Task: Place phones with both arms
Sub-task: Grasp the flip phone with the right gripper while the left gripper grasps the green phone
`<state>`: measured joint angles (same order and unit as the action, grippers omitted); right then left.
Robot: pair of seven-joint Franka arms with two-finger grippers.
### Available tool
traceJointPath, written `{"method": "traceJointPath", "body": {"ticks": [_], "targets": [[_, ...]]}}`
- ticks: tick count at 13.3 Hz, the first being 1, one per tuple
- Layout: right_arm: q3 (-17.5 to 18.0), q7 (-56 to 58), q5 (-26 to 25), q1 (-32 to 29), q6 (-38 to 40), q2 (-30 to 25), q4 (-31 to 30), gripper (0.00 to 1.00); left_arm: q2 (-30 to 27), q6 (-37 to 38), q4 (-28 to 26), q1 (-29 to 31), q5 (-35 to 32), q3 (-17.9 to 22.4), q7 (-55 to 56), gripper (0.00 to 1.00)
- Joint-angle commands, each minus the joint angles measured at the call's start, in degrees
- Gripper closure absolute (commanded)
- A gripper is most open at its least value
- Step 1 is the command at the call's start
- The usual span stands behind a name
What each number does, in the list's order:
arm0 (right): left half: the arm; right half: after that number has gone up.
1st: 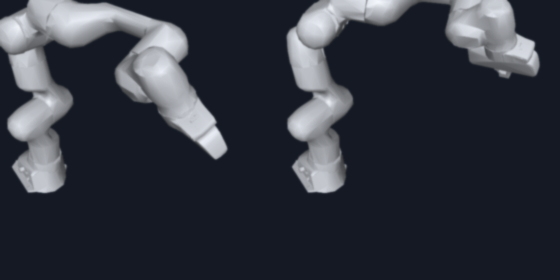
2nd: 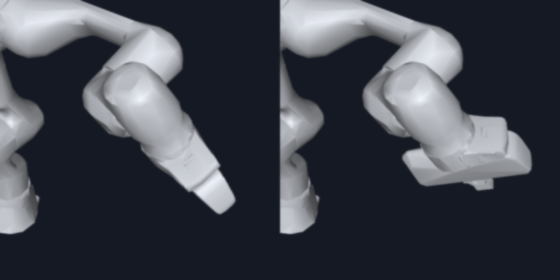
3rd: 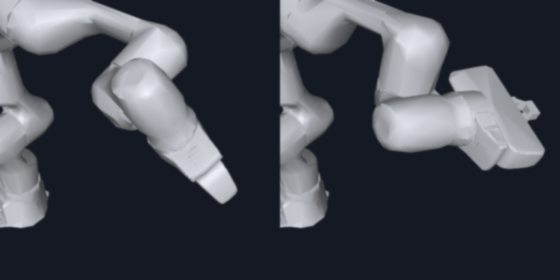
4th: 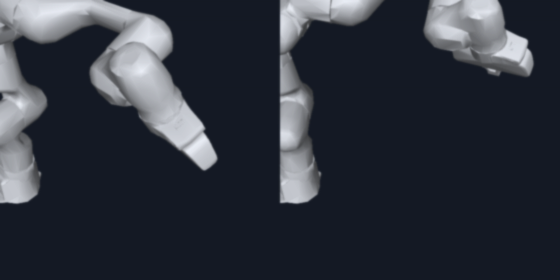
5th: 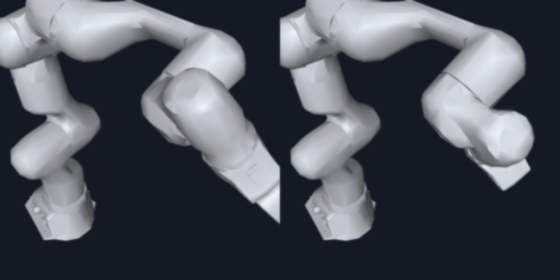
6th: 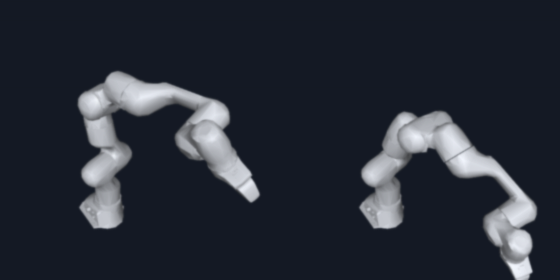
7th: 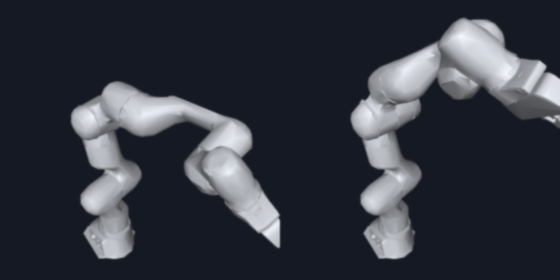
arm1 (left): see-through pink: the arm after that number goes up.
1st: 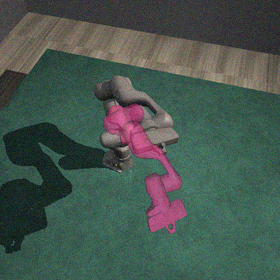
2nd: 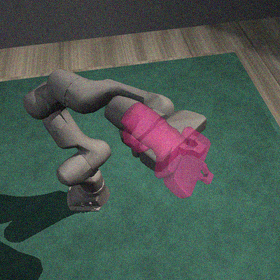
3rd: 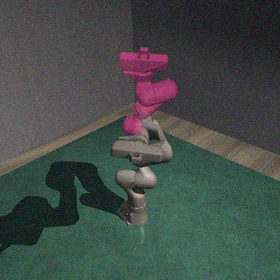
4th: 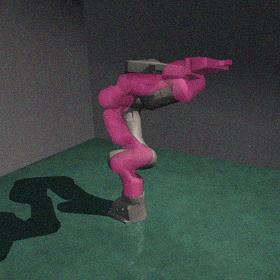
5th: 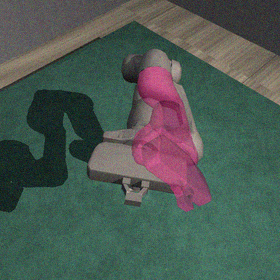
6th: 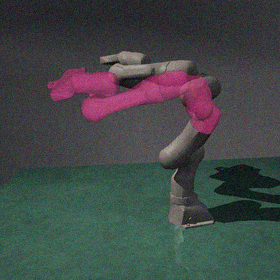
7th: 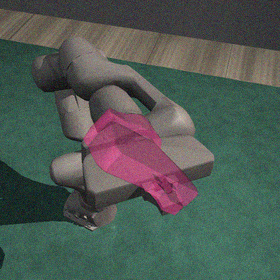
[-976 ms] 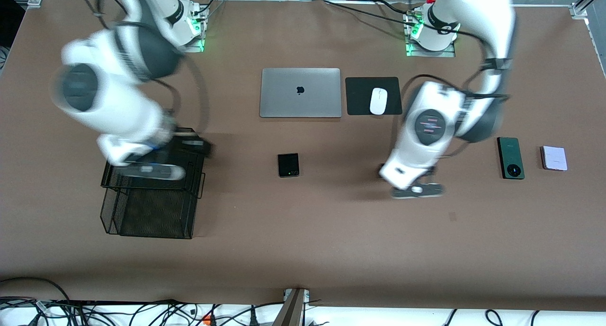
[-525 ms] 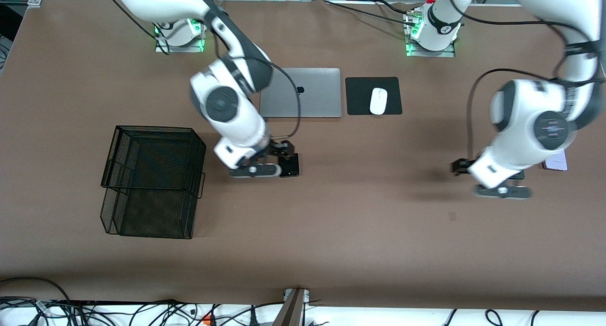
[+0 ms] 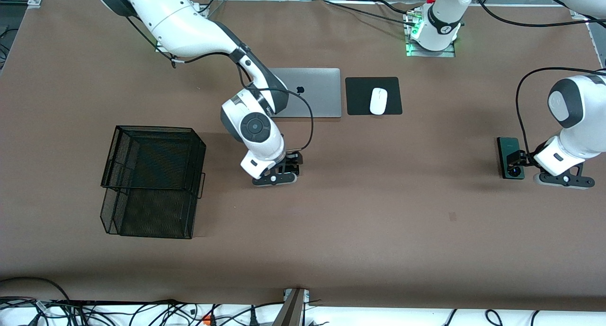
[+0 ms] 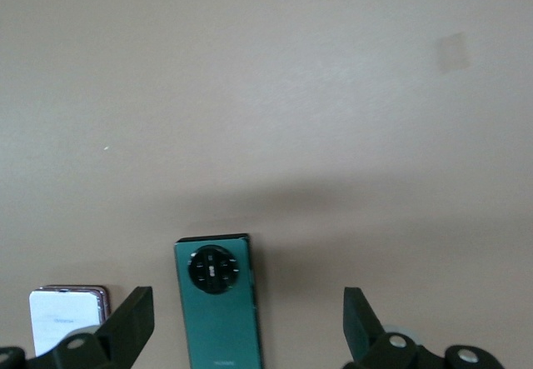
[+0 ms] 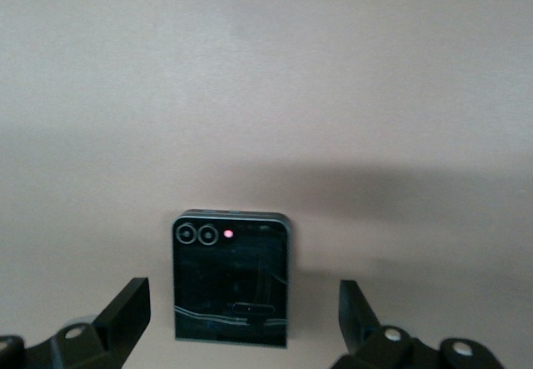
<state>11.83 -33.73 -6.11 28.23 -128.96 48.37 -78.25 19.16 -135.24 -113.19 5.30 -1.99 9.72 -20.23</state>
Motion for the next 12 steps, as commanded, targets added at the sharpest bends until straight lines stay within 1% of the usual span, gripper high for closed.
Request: {"method": "traceJointPath", "body": {"ticks": [1, 4, 7, 9, 10, 12], "targets": [[-0.3, 0.2, -1.5, 1.4, -1.8, 1.6, 1.7, 0.0, -0.2, -5.3, -4.3, 4.1, 0.3, -0.9, -4.5, 0.0], [-0.4, 0.2, -2.8, 1.9, -3.4, 2.8, 1.5, 0.0, 1.1, -9.5, -6.4, 8.3, 0.3, -1.0, -10.1, 0.0], [-0.5, -0.1, -3.3, 2.5, -3.4, 3.3, 0.6, 0.0, 2.4, -15.6, -10.0, 10.3, 0.3, -1.4, -10.4, 0.0], [-0.5, -0.2, -3.5, 2.5, -3.6, 3.9, 0.6, 0.0, 3.7, -20.3, -12.0, 11.4, 0.8, -2.8, -10.2, 0.0], [-0.5, -0.2, -3.6, 2.6, -4.3, 4.3, 0.6, 0.0, 4.2, -20.9, -12.4, 11.5, 2.8, -3.9, -10.2, 0.0], [-0.6, -0.1, -3.6, 2.6, -4.6, 4.6, 0.4, 0.0, 4.7, -20.9, -12.5, 11.5, 3.5, -4.4, -10.4, 0.0]]}}
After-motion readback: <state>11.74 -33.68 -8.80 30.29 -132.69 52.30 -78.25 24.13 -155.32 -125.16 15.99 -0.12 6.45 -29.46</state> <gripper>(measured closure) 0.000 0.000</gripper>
